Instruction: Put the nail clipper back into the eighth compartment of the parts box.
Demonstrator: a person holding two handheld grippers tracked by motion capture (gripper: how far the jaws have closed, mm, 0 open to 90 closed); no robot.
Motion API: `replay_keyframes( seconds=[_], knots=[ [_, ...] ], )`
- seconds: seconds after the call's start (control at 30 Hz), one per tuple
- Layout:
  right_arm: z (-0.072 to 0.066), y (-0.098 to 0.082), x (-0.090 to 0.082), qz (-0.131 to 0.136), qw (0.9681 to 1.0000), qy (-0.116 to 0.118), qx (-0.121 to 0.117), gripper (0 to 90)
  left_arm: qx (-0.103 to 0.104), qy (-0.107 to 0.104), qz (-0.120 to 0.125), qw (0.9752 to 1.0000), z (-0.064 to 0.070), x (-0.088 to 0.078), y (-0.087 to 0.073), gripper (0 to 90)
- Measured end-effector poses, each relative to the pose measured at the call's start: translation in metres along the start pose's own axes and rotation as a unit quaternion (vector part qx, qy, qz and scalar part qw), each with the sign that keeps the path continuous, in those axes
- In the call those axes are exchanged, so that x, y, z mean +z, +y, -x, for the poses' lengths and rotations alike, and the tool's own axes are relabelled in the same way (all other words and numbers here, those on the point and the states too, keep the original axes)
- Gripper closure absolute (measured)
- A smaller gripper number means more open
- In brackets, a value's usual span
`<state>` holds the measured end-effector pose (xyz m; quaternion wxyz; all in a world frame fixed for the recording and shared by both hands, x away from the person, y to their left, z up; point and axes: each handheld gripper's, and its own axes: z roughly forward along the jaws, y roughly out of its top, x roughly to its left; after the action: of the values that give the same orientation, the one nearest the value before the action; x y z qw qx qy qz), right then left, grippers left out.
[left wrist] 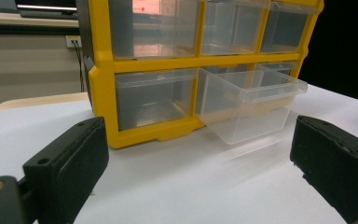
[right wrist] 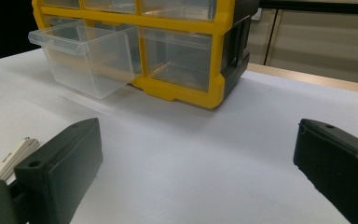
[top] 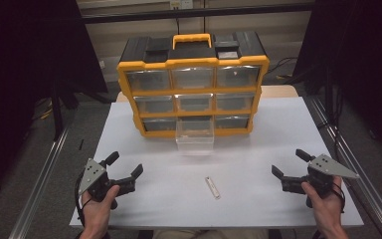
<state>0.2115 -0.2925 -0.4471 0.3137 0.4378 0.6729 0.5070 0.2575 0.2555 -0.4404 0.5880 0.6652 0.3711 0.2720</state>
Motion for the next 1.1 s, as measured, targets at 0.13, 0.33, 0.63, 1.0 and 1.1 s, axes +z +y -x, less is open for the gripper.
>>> replay_keyframes(
  seconds=[0.13,0.33,0.63,1.0,1.1],
  knots=[
    [0.0,-0.002,0.003,-0.013,0.9999,0.003,-0.004,2.6,0.001,-0.006,-0.002,1.0,0.0,0.001,-0.001,4.4],
    [-0.003,-0.002,0.006,-0.021,0.9996,0.014,-0.01,2.2,0.004,-0.004,-0.002,1.0,0.0,0.001,-0.001,4.4],
    [-0.016,-0.004,0.017,-0.058,0.9973,0.041,-0.016,1.5,-0.001,0.001,-0.003,1.0,0.0,0.0,-0.001,4.4],
    [-0.039,0.002,0.023,-0.095,0.9883,0.118,-0.021,7.3,-0.009,0.008,-0.004,0.9999,0.0,0.0,0.0,4.4],
    [-0.047,0.005,0.027,-0.1,0.9855,0.136,-0.019,7.5,0.0,0.006,-0.012,0.9999,-0.001,-0.001,0.0,4.5]
  ],
)
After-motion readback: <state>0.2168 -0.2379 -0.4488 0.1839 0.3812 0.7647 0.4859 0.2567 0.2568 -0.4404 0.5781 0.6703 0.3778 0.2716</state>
